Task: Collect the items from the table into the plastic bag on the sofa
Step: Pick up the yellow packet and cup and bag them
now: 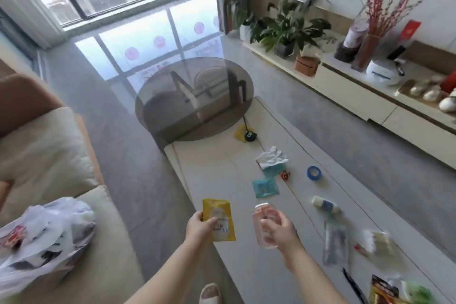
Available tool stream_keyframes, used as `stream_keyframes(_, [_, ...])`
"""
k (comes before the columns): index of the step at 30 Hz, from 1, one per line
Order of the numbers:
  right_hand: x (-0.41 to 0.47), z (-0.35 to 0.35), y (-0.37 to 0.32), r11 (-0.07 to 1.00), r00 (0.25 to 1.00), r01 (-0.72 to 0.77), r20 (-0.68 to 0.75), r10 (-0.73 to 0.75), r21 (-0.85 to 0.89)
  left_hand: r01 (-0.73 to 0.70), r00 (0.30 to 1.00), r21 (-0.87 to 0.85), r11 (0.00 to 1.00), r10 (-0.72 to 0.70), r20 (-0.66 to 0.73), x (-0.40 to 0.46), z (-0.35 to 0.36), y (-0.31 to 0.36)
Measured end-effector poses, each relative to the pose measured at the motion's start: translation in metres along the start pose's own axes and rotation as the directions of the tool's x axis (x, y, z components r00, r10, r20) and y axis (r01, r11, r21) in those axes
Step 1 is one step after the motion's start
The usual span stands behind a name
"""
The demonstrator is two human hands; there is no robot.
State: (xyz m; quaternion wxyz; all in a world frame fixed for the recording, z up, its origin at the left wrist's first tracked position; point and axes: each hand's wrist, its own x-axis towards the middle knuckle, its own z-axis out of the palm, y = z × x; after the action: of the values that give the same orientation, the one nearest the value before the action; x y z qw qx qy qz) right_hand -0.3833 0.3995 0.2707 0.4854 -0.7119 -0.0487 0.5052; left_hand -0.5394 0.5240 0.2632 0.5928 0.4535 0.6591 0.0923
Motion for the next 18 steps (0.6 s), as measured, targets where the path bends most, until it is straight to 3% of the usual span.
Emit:
stream_keyframes(8, [-0.015,0.138,-0.053,0.988,0.962,0.058,0.271,-0.018,-0.141,-0.041,0.981,-0.429,0.902,-0.046,-0.19,-0.011,-0.141,0.012])
stream_keyframes(18, [-0.026,0.345,-0.067,0.928,0.886,0.133,0.461,0.047,-0.348,-0.064,0.91,-0.63,0.774,-0.213,-0.354,0.003,-0.338,-0.025])
